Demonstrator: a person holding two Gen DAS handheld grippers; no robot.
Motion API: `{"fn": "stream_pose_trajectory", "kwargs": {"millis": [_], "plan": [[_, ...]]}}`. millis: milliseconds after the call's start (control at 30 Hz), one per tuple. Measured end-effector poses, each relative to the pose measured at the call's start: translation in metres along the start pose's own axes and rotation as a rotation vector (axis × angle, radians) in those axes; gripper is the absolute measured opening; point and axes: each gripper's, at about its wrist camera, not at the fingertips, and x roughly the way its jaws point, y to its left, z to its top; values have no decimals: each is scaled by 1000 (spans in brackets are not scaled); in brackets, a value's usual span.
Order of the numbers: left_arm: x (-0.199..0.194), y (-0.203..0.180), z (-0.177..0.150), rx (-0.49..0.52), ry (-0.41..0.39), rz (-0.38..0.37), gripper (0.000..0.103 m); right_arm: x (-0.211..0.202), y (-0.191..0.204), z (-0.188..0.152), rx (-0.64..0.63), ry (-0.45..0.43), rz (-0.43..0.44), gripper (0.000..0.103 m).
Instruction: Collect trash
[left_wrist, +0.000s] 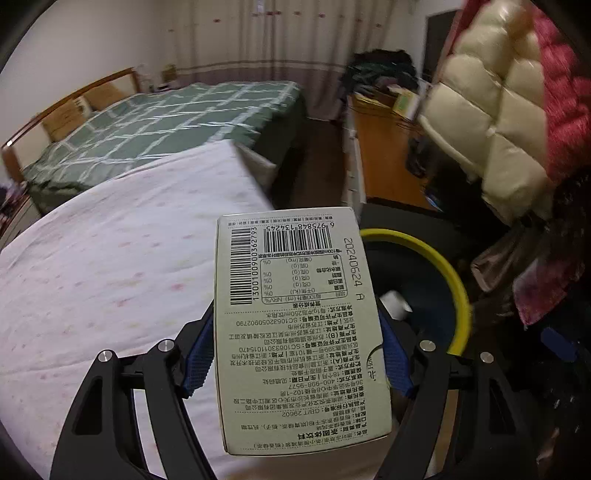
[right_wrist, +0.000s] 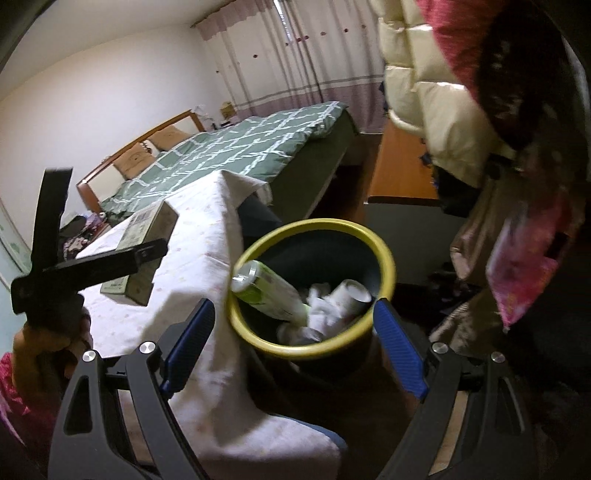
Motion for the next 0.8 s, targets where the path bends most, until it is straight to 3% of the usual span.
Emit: {"fn": "stream_pose_trajectory", "kwargs": {"millis": [367, 467, 667, 800], "plan": [[83, -83, 23, 109, 134, -93, 76, -16, -43, -11, 59, -9, -55, 83], [98, -87, 27, 101, 132, -78, 90, -17, -44, -12, 61, -10, -53, 83], [55, -54, 23, 58, 52, -86, 93, -21, -29, -11, 42, -22, -28, 83], [-17, -7, 10, -13, -83, -82, 97, -28, -5, -10, 4, -37, 6, 83]]}}
